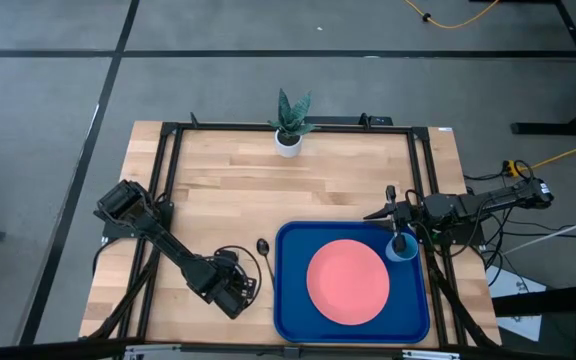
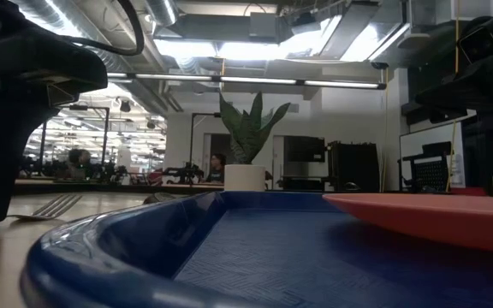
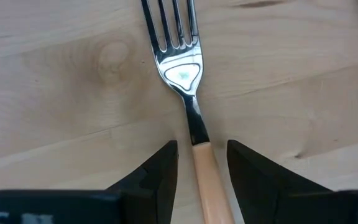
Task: Pick and place plate/cup/fork/spoon on tray
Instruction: Put the fork on the tray, positioned to the left of the pink plate
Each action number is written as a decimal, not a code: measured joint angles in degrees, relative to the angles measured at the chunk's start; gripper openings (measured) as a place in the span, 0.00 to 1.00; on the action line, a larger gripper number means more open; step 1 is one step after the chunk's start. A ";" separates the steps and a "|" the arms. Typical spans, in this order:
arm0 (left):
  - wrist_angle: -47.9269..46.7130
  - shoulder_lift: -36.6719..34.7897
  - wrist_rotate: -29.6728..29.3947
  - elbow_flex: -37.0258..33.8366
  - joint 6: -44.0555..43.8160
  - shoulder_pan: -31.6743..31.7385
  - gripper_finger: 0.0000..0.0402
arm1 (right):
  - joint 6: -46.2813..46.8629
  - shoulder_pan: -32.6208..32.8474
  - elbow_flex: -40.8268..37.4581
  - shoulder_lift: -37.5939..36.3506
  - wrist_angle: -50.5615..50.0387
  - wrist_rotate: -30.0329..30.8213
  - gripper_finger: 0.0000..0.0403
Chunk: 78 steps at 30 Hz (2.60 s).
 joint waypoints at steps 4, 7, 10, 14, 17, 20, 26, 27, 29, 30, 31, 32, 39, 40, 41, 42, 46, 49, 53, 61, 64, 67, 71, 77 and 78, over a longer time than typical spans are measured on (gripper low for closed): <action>-0.07 0.00 -0.04 -0.02 -0.02 0.00 0.33 | 0.01 0.02 0.00 0.00 -0.01 0.02 0.11; -0.07 0.00 -0.02 -0.01 -0.08 0.00 0.33 | 0.00 0.01 0.00 0.00 0.00 0.00 0.11; -0.09 0.00 -0.02 -0.02 -0.09 0.00 0.33 | 0.00 0.02 0.00 0.00 -0.01 0.02 0.11; -0.09 0.00 0.22 -0.02 -0.05 0.00 0.33 | 0.01 0.01 0.00 0.00 0.00 0.01 0.11; -0.04 0.00 0.19 -0.02 -0.08 0.00 0.33 | 0.00 0.00 0.00 0.00 0.01 0.02 0.11; -0.04 0.02 0.03 -0.02 -0.07 0.12 0.33 | 0.00 0.01 0.00 0.00 0.00 0.00 0.11; -0.41 0.01 3.54 -0.01 0.61 1.11 0.33 | 0.00 0.00 0.00 0.00 0.00 0.01 0.11; -0.73 0.00 4.63 0.00 0.82 1.26 0.32 | 0.02 0.02 0.00 0.00 0.01 0.00 0.11; -1.75 0.00 5.86 0.00 1.03 1.35 0.31 | 0.00 0.00 0.00 0.00 0.01 0.00 0.11; -2.20 0.00 6.06 0.00 1.03 1.33 0.30 | 0.00 0.02 0.00 0.00 -0.01 0.00 0.11; -2.61 0.00 6.28 0.00 1.03 1.31 0.29 | 0.00 0.00 0.00 0.00 0.01 0.00 0.11; -2.90 0.00 6.54 0.00 1.03 1.33 0.27 | 0.01 0.00 0.00 0.00 0.01 0.00 0.11; -3.73 0.00 7.58 0.00 1.04 2.14 0.13 | 0.00 0.00 0.00 -0.01 0.01 0.00 0.11; -3.84 0.00 7.59 0.00 1.28 2.42 0.10 | 0.00 0.01 0.00 0.00 0.00 0.01 0.11; -3.96 -0.02 7.53 0.03 1.73 2.73 0.07 | 0.00 0.00 0.00 0.00 0.00 0.00 0.11; -4.04 -0.02 7.38 0.03 2.44 3.18 0.06 | 0.00 0.01 0.00 0.00 0.00 0.00 0.11; -4.03 -0.35 8.43 0.00 3.67 4.83 0.06 | 0.00 0.00 0.00 0.00 0.01 0.00 0.11; -4.50 -0.40 9.28 0.43 4.52 6.18 0.06 | 0.00 0.00 0.00 0.00 -0.01 0.00 0.11; -7.53 -0.39 9.10 3.77 6.02 7.72 0.06 | 0.00 0.01 0.00 0.00 0.01 0.00 0.11; -19.61 -0.44 6.52 17.13 6.62 9.56 0.06 | 0.00 0.00 0.00 -0.02 0.01 0.00 0.11; -21.60 -0.46 4.32 20.99 5.53 10.24 0.06 | 0.01 0.02 0.00 -0.02 0.01 0.00 0.11; -21.62 0.01 4.07 23.42 5.49 11.49 0.06 | 0.00 0.02 0.00 0.00 0.01 0.00 0.11; -21.68 3.47 4.34 27.58 6.70 13.17 0.06 | 0.00 0.01 0.00 -0.01 0.01 0.01 0.11; -24.49 12.37 2.75 40.23 10.45 14.27 0.06 | 0.00 0.00 0.00 0.00 0.01 0.00 0.11; -25.62 13.71 2.62 42.47 10.45 14.27 0.06 | 0.00 0.00 0.00 -0.02 -0.01 0.00 0.11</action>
